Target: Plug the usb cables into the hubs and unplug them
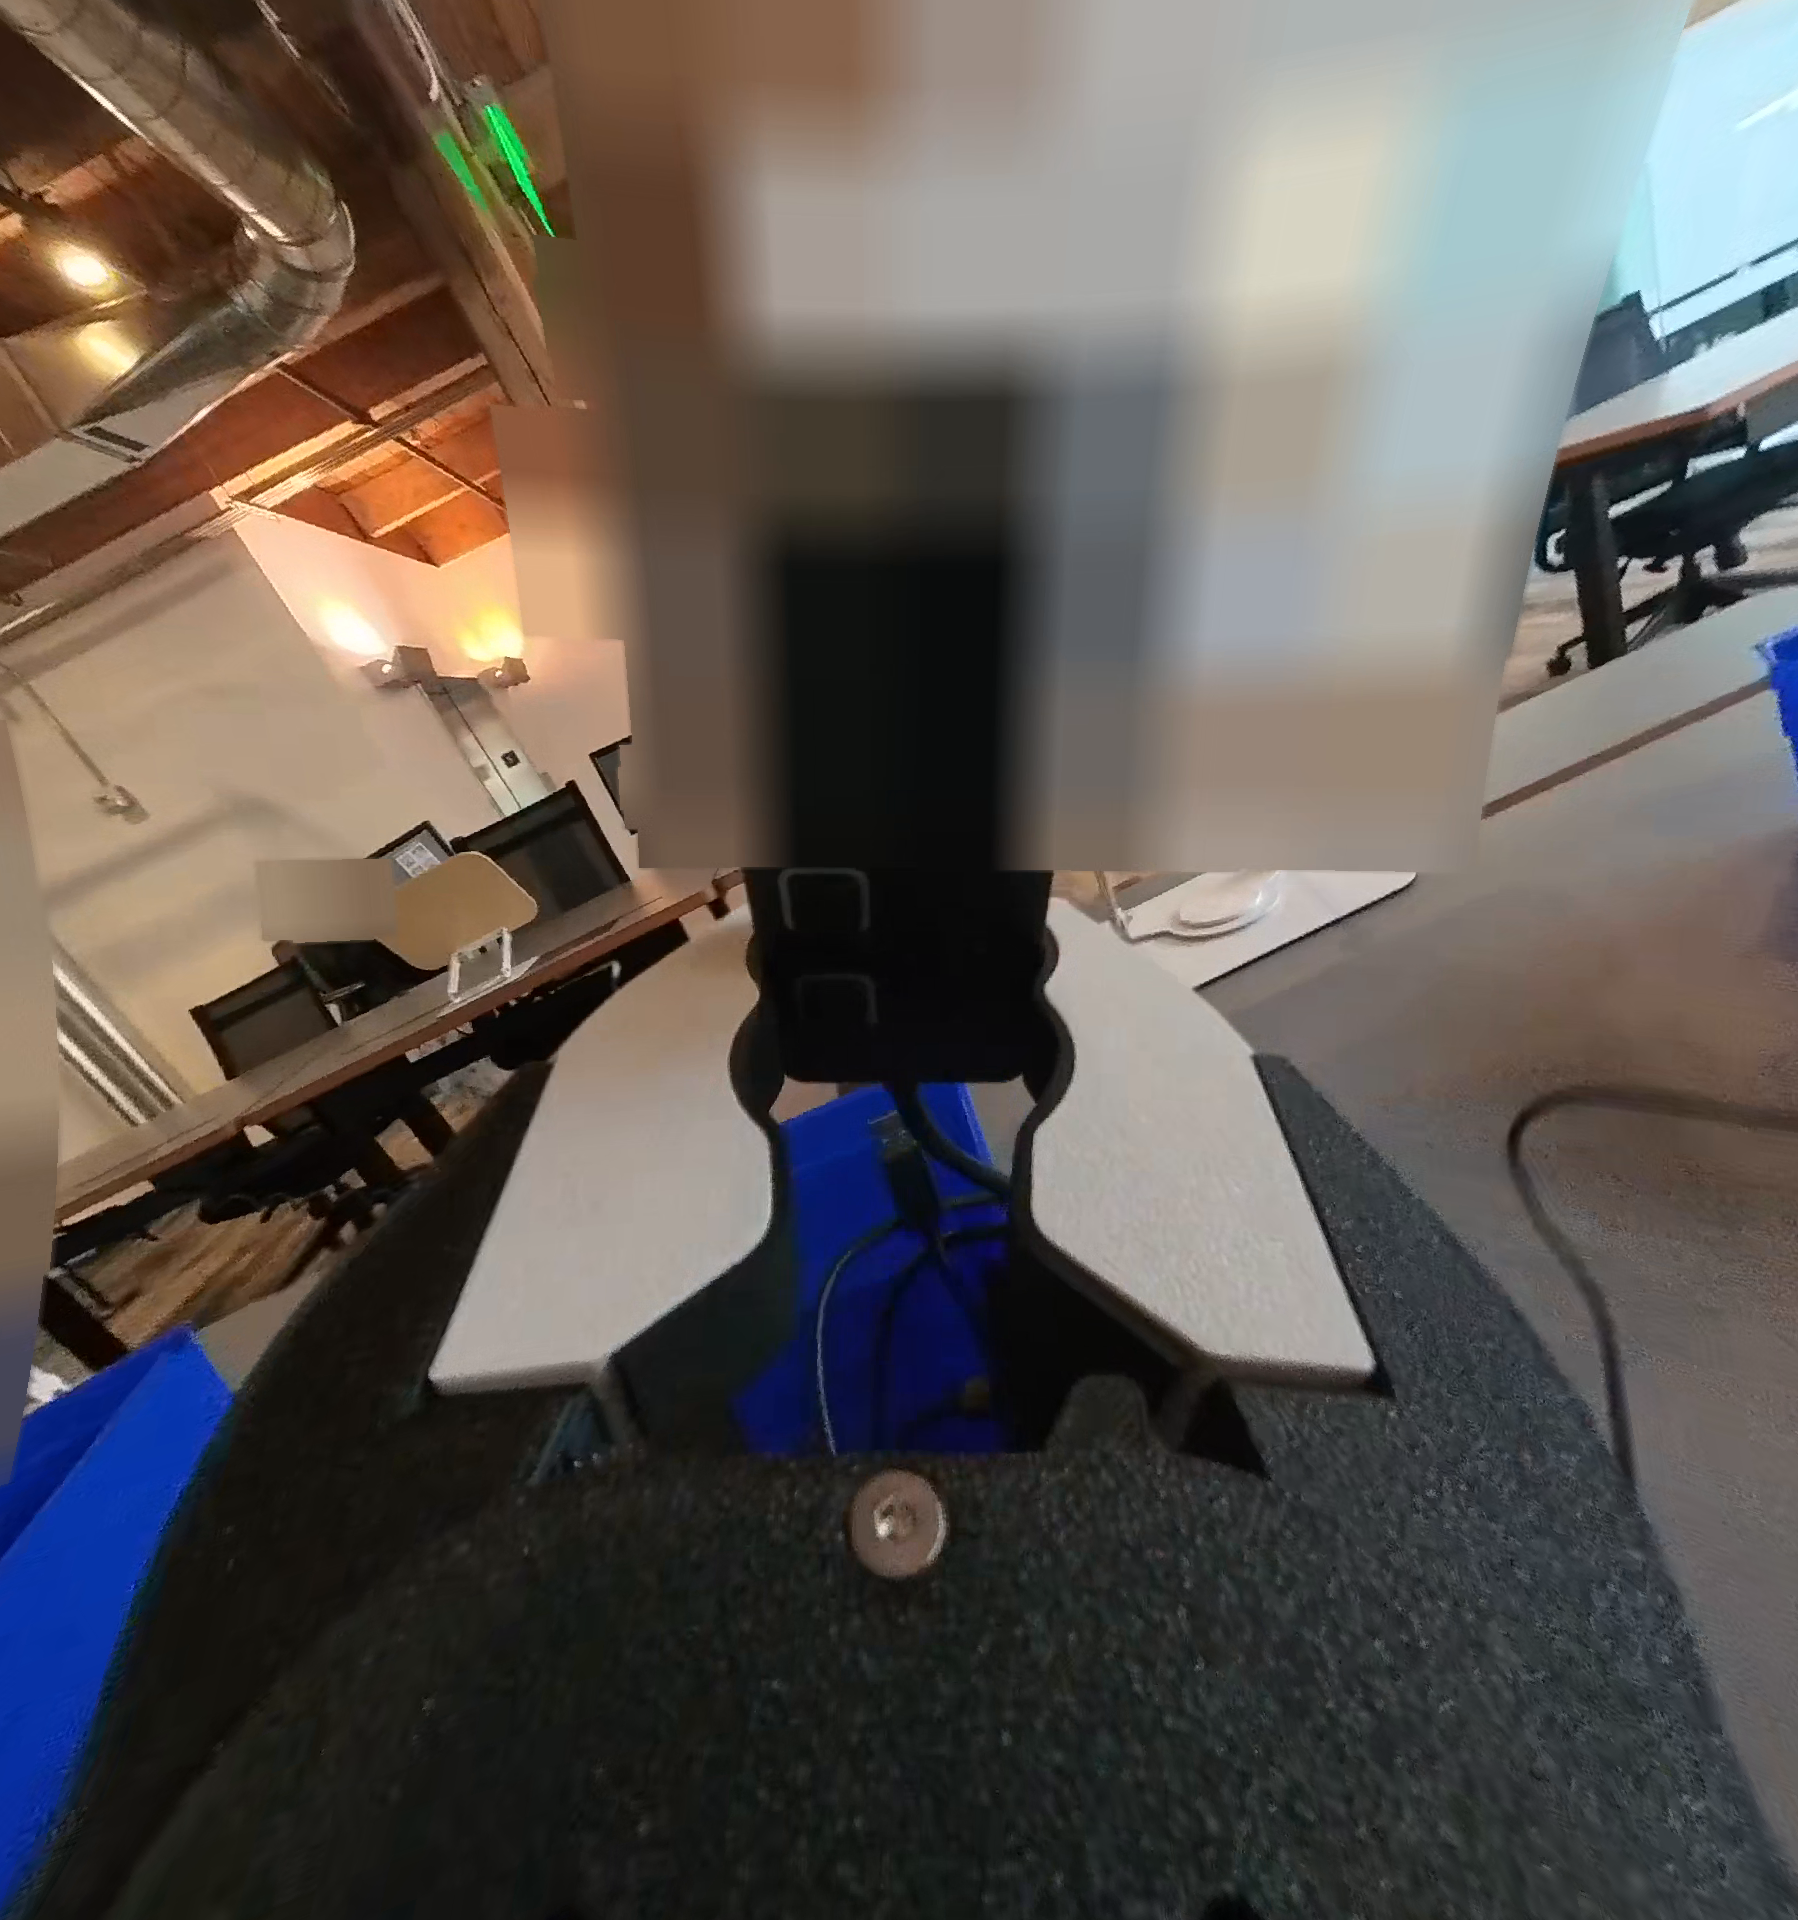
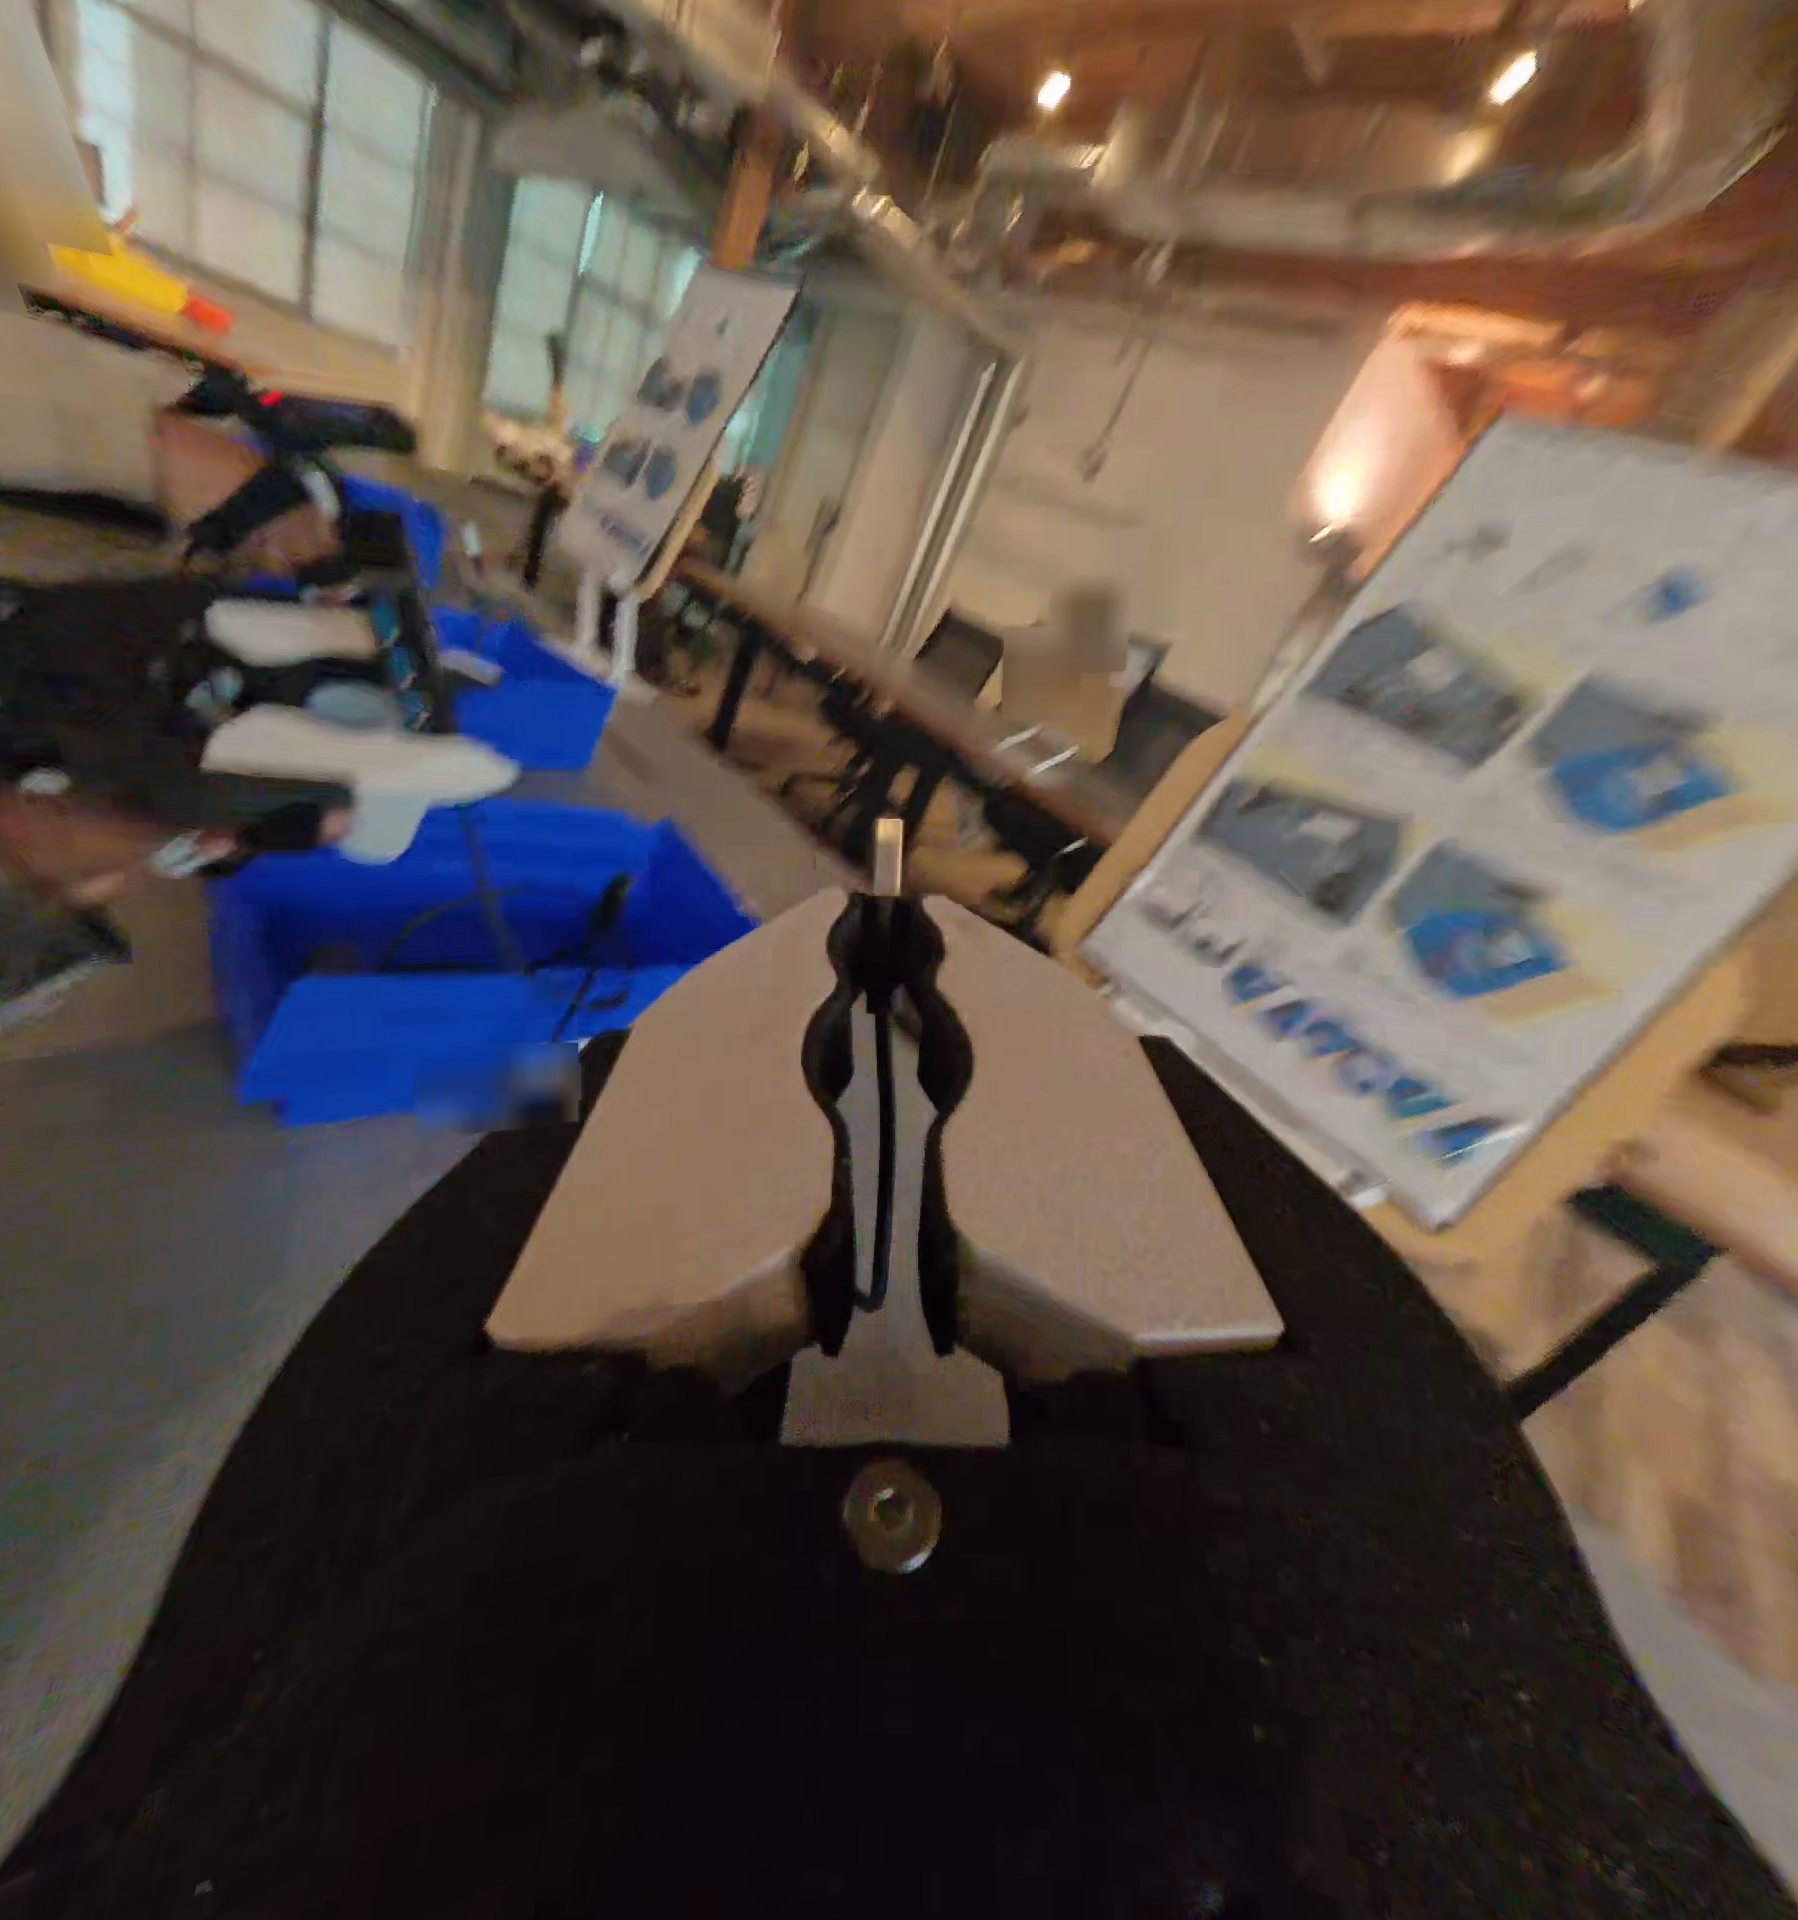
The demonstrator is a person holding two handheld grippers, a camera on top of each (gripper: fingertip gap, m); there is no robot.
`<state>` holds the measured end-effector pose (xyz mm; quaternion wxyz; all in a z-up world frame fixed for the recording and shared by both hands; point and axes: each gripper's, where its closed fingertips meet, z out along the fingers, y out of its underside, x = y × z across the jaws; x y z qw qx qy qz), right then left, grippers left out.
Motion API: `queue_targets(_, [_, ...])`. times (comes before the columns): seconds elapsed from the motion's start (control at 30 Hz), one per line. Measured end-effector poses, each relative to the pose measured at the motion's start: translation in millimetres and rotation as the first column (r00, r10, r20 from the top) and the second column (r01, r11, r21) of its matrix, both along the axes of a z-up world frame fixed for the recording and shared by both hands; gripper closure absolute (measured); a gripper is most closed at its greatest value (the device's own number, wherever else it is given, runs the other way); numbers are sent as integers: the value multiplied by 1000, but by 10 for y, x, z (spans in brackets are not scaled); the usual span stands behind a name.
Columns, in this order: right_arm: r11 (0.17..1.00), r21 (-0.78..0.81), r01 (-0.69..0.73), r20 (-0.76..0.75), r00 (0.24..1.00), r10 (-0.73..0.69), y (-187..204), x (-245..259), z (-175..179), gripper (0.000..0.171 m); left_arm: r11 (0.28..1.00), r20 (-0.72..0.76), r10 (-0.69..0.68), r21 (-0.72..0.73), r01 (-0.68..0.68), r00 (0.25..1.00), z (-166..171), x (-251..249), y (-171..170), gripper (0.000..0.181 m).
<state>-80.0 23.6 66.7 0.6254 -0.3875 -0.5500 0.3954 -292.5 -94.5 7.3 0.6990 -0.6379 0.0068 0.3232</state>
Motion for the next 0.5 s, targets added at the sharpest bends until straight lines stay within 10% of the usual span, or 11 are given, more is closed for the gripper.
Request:
queue_targets(0.27, [917, 188, 352, -422, 872, -248, 321, 1295, 1581, 165, 999, -30, 48, -21, -49, 998, -48, -33, 21, 137])
queue_targets(0.5, [798, 189, 573, -524, 746, -411, 670, 2044, 2069, 165, 994, -9, 102, -28, -102, 995, -98, -175, -41, 137])
